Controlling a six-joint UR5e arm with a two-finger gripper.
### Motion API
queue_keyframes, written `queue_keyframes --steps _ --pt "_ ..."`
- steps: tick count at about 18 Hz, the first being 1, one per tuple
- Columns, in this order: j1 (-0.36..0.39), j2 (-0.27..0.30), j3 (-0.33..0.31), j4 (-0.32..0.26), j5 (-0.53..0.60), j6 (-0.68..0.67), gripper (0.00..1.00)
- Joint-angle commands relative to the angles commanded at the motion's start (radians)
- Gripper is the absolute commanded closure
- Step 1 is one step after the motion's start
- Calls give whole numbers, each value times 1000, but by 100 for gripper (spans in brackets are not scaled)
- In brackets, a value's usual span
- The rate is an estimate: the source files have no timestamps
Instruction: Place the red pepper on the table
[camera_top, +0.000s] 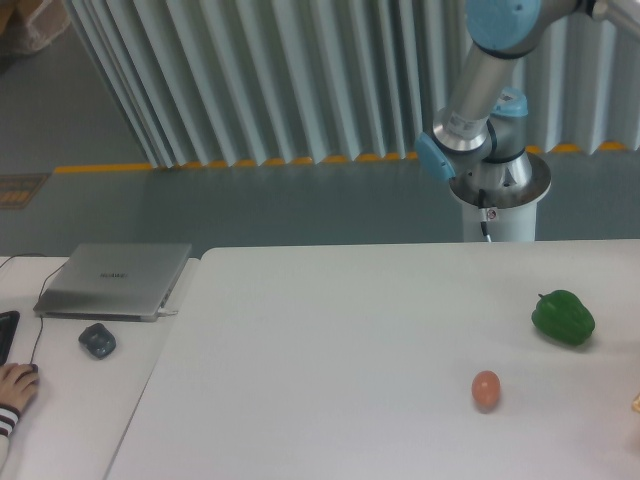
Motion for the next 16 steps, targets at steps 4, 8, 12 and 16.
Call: queue_keyframes --steps 4,8,12,16 --pt "-152 -3 2 11 -2 -275 85" --pt "-295 -43 2 98 2 -554 85" --pt "-364 -89 -2 115 66 -630 85" --pt "-407 -156 -9 166 167 -654 84"
